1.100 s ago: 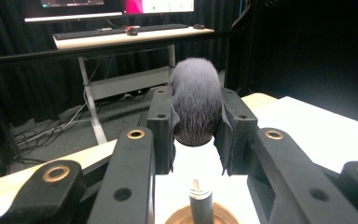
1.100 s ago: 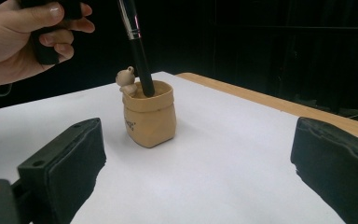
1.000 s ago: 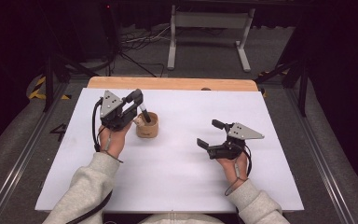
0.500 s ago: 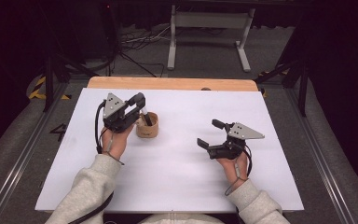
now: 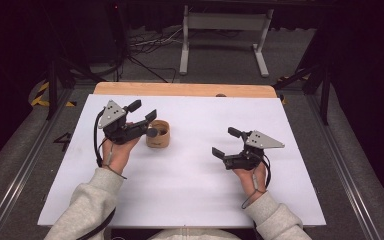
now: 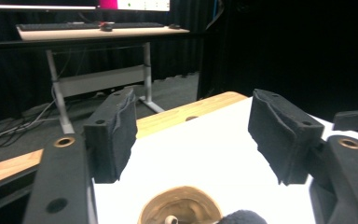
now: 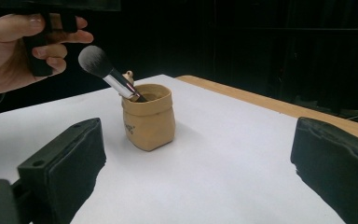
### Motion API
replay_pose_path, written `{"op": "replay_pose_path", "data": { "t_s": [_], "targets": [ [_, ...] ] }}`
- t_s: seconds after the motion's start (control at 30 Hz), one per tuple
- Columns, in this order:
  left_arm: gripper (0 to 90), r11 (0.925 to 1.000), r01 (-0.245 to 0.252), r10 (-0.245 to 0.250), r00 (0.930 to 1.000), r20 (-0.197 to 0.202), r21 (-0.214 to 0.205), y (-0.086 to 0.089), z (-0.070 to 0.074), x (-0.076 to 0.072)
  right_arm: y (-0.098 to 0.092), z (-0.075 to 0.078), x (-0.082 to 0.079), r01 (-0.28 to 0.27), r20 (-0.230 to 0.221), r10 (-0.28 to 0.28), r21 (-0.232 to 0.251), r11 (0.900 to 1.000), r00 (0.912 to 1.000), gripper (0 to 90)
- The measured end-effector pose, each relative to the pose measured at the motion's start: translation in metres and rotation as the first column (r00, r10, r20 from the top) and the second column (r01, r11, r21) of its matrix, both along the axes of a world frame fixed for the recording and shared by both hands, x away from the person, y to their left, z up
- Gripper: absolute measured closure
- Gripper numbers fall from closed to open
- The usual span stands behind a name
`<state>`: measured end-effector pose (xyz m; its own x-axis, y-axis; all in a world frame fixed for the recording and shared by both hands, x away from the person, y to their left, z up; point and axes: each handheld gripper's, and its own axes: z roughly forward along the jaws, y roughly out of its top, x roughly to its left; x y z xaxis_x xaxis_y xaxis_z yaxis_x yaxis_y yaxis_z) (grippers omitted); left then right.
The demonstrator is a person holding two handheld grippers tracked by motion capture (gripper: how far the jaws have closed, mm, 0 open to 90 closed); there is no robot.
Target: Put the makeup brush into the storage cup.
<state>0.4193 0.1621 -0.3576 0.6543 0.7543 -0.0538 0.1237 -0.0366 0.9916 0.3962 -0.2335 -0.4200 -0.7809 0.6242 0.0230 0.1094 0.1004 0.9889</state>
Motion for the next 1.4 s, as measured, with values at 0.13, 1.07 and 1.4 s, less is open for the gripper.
{"op": "replay_pose_path", "data": {
  "t_s": [0.13,1.07,1.4],
  "targets": [
    [26.6,0.9997,0.019,-0.019,0.9998,-0.001,-0.017,0.008,0.002,-0.006,-0.001,0.001,0.000,-0.001,-0.002,0.001,0.002,1.0000,1.0000,3.2],
    [2.2,0.9940,0.109,-0.109,0.9938,0.019,0.007,0.044,-0.010,-0.049,-0.033,0.011,-0.012,-0.014,0.016,0.015,-0.041,0.9990,0.9998,1.9],
    [1.2,0.9914,0.131,-0.131,0.9914,-0.003,0.001,0.053,-0.027,-0.059,-0.038,0.006,-0.018,-0.024,0.003,0.024,-0.060,0.9979,0.9997,1.9]
  ]
}}
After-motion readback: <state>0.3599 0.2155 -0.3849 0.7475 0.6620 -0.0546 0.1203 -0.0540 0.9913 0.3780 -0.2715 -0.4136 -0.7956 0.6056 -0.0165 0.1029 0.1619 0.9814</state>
